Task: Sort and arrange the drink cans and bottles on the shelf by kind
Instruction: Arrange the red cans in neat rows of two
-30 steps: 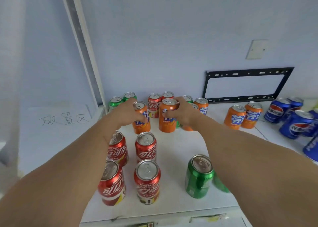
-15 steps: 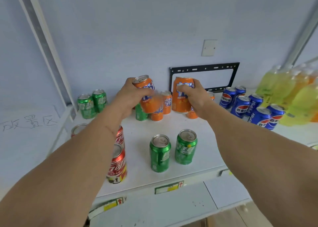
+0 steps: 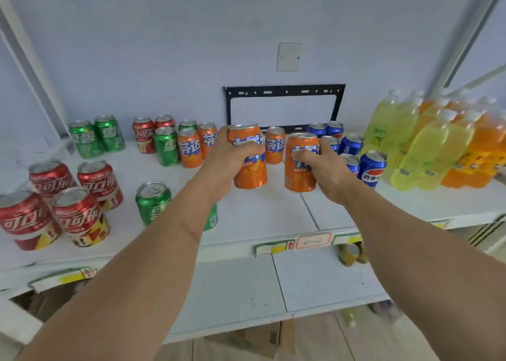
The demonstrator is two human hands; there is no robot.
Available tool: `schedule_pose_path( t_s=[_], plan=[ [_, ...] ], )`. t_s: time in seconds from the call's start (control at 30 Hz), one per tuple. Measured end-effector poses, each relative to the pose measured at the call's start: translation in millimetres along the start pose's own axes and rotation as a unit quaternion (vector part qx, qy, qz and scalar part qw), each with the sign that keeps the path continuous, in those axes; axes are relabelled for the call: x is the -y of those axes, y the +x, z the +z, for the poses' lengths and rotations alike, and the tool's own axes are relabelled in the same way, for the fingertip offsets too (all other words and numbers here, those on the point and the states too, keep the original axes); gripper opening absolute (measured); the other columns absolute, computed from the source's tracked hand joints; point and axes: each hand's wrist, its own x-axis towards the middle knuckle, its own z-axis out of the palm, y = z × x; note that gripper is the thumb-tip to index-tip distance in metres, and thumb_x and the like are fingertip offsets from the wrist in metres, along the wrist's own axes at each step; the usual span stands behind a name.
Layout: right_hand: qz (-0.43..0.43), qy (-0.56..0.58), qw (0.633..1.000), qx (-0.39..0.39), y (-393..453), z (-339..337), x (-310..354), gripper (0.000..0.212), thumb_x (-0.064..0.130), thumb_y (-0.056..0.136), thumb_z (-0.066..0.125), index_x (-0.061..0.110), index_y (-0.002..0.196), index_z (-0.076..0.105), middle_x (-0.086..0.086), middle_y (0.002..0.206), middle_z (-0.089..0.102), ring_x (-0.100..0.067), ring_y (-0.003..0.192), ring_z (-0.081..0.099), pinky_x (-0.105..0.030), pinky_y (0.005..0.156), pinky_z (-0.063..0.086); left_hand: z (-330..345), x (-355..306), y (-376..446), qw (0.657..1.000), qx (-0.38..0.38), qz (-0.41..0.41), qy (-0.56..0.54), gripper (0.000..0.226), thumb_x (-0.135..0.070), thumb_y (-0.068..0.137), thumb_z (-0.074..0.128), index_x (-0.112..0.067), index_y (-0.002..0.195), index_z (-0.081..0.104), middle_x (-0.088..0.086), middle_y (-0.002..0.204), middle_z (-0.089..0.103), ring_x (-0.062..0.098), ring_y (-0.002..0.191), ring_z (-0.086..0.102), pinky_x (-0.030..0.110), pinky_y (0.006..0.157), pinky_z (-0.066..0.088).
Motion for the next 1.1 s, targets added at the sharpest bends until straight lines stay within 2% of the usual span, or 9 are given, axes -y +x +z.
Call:
schedule_pose_path(
  t_s=[0.1,0.27,0.33,0.4,0.47,0.63,0.77,0.93,1.1],
  plan=[
    [0.016,-0.007,1.0,0.017,-6,-21,-19,0.061,0.023,0.081,0.076,0.022,0.134,0.045,-0.001,0.118,0.063,-0.022,0.109,0.061,-0.048,0.097,0.048,19,21,-14,0.999,-0.011,-0.023,0.044,0.056,-0.007,0.07,0.083,-0.03,0.111,0.052,0.0,0.109,0.069,0.018,0.097,0.069,0.038,0.083,0.056],
    [0.032,-0.005,0.999,0.031,-6,-35,-42,0.073,0.028,0.076,0.08,0.025,0.139,0.042,0.001,0.12,0.062,-0.019,0.109,0.06,-0.044,0.096,0.048,33,47,-27,0.995,-0.011,-0.051,0.083,0.062,-0.008,0.069,0.085,-0.032,0.115,0.052,-0.005,0.107,0.07,0.013,0.096,0.068,0.036,0.087,0.054],
    [0.039,-0.011,0.999,0.029,-5,-37,-47,0.074,0.027,0.077,0.08,0.027,0.14,0.041,0.002,0.122,0.06,-0.019,0.111,0.058,-0.042,0.094,0.048,38,53,-28,0.993,-0.002,-0.058,0.1,0.061,-0.007,0.069,0.085,-0.033,0.113,0.052,-0.007,0.105,0.069,0.01,0.094,0.067,0.033,0.085,0.053],
    [0.043,-0.025,0.998,0.033,-3,-39,-52,0.074,0.027,0.076,0.081,0.027,0.139,0.042,0.002,0.123,0.06,-0.021,0.113,0.058,-0.046,0.098,0.048,43,59,-30,0.992,0.001,-0.061,0.109,0.059,-0.007,0.07,0.085,-0.036,0.108,0.051,-0.011,0.103,0.067,0.006,0.091,0.065,0.029,0.079,0.052],
    [0.05,-0.027,0.998,0.035,-1,-40,-58,0.077,0.028,0.074,0.082,0.026,0.139,0.042,0.002,0.124,0.06,-0.02,0.113,0.058,-0.048,0.1,0.047,46,66,-32,0.991,0.007,-0.067,0.119,0.061,-0.006,0.071,0.084,-0.036,0.111,0.05,-0.013,0.103,0.065,0.003,0.091,0.062,0.027,0.076,0.049],
    [0.058,-0.048,0.995,0.061,-8,-31,-72,0.076,0.023,0.079,0.08,0.026,0.142,0.039,0.004,0.128,0.057,-0.019,0.116,0.055,-0.038,0.097,0.047,40,80,-35,0.985,-0.002,-0.084,0.153,0.069,-0.008,0.07,0.086,-0.036,0.119,0.046,-0.016,0.106,0.062,0.0,0.094,0.059,0.029,0.082,0.045],
    [0.067,-0.043,0.994,0.077,-10,-25,-81,0.077,0.016,0.078,0.081,0.027,0.142,0.039,0.004,0.129,0.057,-0.019,0.118,0.055,-0.04,0.1,0.047,35,88,-34,0.986,-0.01,-0.081,0.143,0.07,-0.006,0.069,0.086,-0.036,0.119,0.047,-0.016,0.107,0.062,-0.001,0.095,0.058,0.024,0.076,0.045],
    [0.072,-0.046,0.993,0.082,-7,-19,-87,0.081,0.014,0.077,0.081,0.027,0.144,0.037,0.003,0.135,0.054,-0.021,0.122,0.053,-0.047,0.106,0.043,32,95,-28,0.985,-0.007,-0.073,0.155,0.072,-0.004,0.067,0.086,-0.036,0.121,0.05,-0.013,0.112,0.065,0.008,0.105,0.062,0.032,0.092,0.049],
    [0.073,-0.041,0.992,0.089,-10,-22,-86,0.079,0.011,0.08,0.078,0.028,0.144,0.036,0.004,0.134,0.053,-0.02,0.122,0.051,-0.042,0.104,0.043,28,94,-26,0.983,0.003,-0.061,0.174,0.074,-0.005,0.067,0.086,-0.03,0.127,0.052,-0.011,0.112,0.066,0.007,0.103,0.063,0.032,0.093,0.05]
  ],
)
